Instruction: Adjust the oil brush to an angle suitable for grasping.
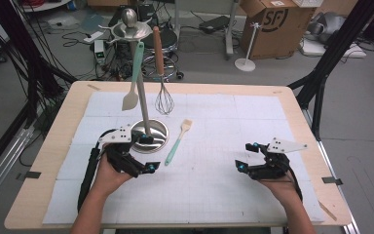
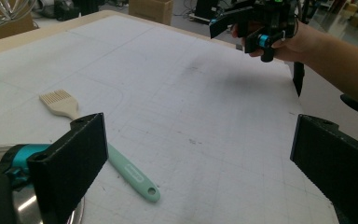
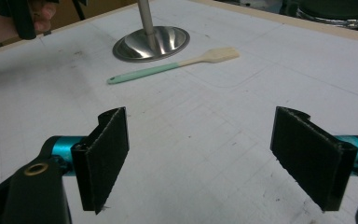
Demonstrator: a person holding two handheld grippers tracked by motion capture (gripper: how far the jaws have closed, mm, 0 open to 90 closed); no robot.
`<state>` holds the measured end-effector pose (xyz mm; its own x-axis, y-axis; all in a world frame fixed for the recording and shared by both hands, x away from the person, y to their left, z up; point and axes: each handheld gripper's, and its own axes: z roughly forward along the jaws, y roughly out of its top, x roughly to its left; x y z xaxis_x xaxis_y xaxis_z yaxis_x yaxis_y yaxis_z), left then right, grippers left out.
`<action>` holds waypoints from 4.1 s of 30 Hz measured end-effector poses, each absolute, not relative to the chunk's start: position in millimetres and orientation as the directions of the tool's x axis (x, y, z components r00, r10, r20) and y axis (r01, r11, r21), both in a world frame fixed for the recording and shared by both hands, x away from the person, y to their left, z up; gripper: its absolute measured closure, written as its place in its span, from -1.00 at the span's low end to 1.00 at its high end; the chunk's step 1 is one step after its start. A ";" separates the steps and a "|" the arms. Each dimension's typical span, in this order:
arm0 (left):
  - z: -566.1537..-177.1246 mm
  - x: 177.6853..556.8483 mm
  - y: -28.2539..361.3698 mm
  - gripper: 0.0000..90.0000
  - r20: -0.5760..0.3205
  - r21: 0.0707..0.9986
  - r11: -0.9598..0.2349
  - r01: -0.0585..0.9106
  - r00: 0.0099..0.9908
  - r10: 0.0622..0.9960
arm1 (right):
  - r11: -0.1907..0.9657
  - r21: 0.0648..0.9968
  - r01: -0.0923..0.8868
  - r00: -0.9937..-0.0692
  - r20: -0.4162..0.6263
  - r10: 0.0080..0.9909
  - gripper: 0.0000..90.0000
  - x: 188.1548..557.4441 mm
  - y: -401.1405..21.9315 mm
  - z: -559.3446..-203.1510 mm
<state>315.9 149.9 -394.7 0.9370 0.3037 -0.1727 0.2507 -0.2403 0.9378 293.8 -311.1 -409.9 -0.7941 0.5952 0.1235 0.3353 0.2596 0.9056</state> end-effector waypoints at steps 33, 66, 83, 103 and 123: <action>-398.8 316.2 145.3 -0.90 -0.190 0.928 -0.257 0.270 0.936 0.296 | 0.256 0.906 0.337 -0.798 0.130 0.589 -0.58 295.2 -310.5 -409.4; -383.4 309.9 153.7 -0.90 -0.170 0.942 -0.224 0.248 0.932 0.321 | 0.253 0.907 0.337 -0.802 0.136 0.582 -0.58 296.2 -311.5 -407.6; -322.0 307.7 157.0 -0.90 -0.106 0.959 -0.222 0.177 0.948 0.299 | 0.253 0.906 0.338 -0.801 0.137 0.582 -0.58 297.3 -311.8 -407.9; -247.2 313.7 150.4 -0.36 -0.006 0.955 -0.286 0.083 0.966 0.259 | 0.247 0.908 0.338 -0.801 0.139 0.583 -0.58 297.3 -312.7 -407.2; -193.0 317.0 161.3 0.88 0.032 0.952 -0.300 0.060 0.955 0.294 | 0.247 0.909 0.337 -0.798 0.136 0.587 -0.57 297.9 -313.9 -407.2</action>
